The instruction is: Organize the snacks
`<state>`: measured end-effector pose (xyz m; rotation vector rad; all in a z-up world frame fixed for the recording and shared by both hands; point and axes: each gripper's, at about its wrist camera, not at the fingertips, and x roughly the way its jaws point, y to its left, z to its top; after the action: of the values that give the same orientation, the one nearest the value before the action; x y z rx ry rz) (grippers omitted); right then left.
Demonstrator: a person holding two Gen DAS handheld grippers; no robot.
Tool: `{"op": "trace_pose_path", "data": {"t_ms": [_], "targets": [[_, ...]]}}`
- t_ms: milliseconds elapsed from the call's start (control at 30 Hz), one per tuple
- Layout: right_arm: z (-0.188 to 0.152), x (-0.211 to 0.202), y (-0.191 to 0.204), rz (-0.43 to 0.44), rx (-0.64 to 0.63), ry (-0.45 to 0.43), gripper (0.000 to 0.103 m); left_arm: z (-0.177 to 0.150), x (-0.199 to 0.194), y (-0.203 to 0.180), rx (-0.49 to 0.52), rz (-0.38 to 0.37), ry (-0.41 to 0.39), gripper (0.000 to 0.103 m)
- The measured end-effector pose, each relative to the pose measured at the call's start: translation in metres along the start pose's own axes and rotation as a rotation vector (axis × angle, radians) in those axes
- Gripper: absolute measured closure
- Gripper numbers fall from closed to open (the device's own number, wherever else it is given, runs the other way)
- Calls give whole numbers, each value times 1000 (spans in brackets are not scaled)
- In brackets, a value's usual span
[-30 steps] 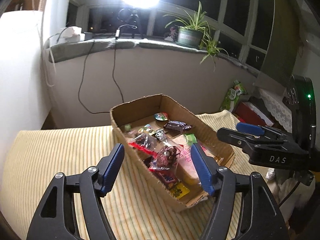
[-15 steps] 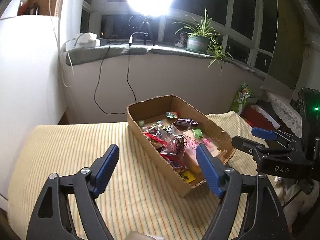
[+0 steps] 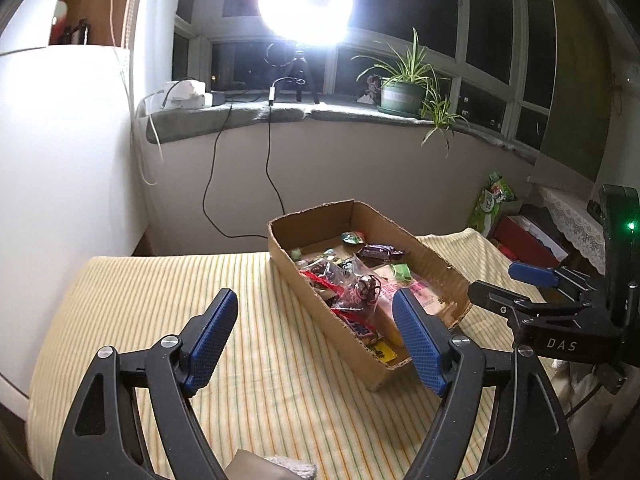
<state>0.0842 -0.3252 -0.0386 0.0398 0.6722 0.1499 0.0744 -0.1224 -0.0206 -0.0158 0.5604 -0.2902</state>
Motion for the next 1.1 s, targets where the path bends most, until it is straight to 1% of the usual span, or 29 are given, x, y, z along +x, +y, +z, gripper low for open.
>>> {"op": "trace_pose_path", "data": {"t_ms": [1100], "targets": [[-2,2,2,-4,-12,17,14,-1,0,-3,5,6,4,23]]}}
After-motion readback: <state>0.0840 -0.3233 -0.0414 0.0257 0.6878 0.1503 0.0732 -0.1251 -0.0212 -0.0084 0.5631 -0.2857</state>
